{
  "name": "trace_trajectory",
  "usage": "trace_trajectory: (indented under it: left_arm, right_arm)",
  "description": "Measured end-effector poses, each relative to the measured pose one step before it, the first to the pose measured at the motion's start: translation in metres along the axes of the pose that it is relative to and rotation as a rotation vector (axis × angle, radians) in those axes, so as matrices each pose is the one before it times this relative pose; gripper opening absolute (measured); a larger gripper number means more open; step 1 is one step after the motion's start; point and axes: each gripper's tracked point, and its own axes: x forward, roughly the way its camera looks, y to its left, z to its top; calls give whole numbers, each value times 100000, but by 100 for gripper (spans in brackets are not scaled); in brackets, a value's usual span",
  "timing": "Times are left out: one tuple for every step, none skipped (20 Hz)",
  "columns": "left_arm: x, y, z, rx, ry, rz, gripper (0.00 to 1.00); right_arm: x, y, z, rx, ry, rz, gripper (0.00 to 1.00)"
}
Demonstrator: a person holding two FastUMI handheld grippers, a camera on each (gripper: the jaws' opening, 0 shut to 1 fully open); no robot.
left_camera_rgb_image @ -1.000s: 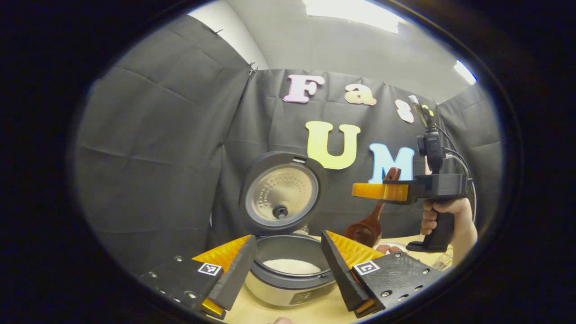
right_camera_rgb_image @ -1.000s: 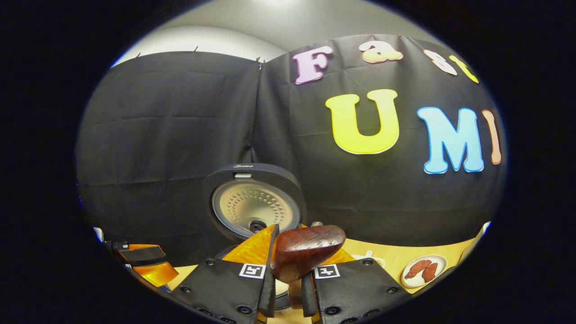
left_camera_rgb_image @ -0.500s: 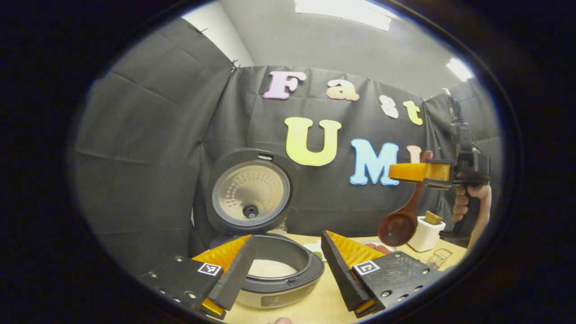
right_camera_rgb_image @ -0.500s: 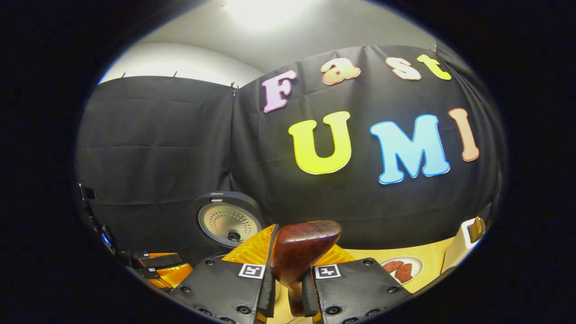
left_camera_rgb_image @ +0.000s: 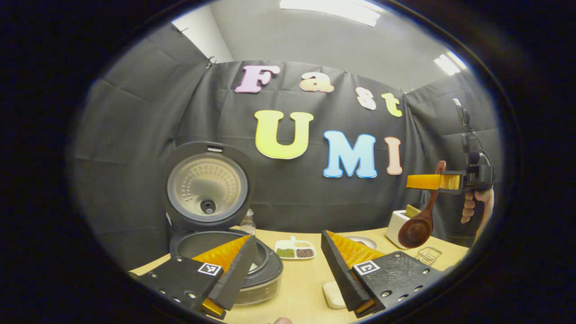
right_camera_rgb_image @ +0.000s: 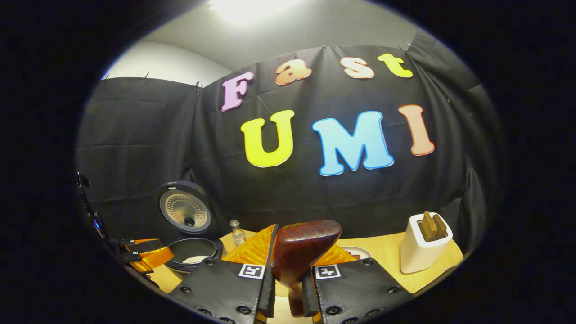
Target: Close the left gripper, press the button to open the rice cooker; take a wooden spoon from the chopstick holder with the right hand, scoop a spoonful of rice and pour it into the rice cooker, then put the wooden spoon back into the chopstick holder.
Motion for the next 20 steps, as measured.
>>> trace_trajectory:
  left_arm:
    - [266, -1057, -69, 731, 141, -1517, 89]
    - [279, -1310, -367, -1035, 1106, -2588, 89]
    - [244, -1423, -261, -2683, 770, -3422, 90]
    - [170, -1148, -45, -2471, 176, -2607, 90]
    - [88, -728, 28, -365, 220, -706, 90]
    - [226, -123, 119, 1925, -215, 938, 90]
    - [454, -174, 193, 2892, -714, 1708, 90]
    - [211, -355, 164, 2234, -683, 1283, 90]
    - [285, -593, 196, 743, -608, 151, 90]
    - [110, -654, 136, -22, -445, -235, 90]
    - [12, -687, 211, -76, -777, -698, 89]
    - [-41, -667, 153, 67, -587, -918, 89]
    - [34, -520, 213, 135, -208, -483, 89]
    - [-90, -130, -42, 60, -243, 313, 89]
    - [91, -2, 131, 6, -117, 692, 89]
    - [1, 185, -49, -101, 114, 1015, 89]
    - [-71, 411, -37, 9, 267, 1518, 89]
    - [-207, 455, 30, 127, 130, 1655, 89]
    - [-143, 607, 192, 303, -167, 1648, 89]
    - [-144, 625, 252, 521, -387, 1693, 90]
  right_arm:
    - [-568, -1745, -204, 989, 239, -2863, 23]
    - [-517, -1627, -224, 1063, 127, -3065, 23]
    - [-390, -1668, -484, 1020, 472, -2874, 23]
    - [-319, -1528, -515, 1334, 871, -2825, 23]
    - [-372, -1518, -643, 1035, 1167, -2260, 23]
    - [-222, -1276, -666, 434, 1391, -2079, 23]
    - [-105, -1374, -743, -299, 1404, -2086, 23]
    - [-180, -1274, -494, -252, 877, -2420, 23]
    - [-177, -1210, -425, 109, 442, -2145, 23]
    - [34, -949, -112, 1022, -39, -1815, 23]
    - [-107, -598, -726, 1435, -14, -808, 24]
    - [23, -495, -175, 1356, 142, -48, 24]
    - [130, -483, -294, 931, 575, -255, 24]
    - [233, -581, -391, 474, 761, -697, 24]
    - [221, -589, -580, 263, 821, -876, 24]
    - [340, -359, -686, 427, 1177, -710, 26]
    - [325, -292, -805, 985, 1462, -259, 26]
    - [369, -315, -861, 1652, 1704, -115, 26]
    - [378, -340, -849, 1992, 1576, -233, 24]
    - [333, -277, -587, 2017, 1009, -601, 26]
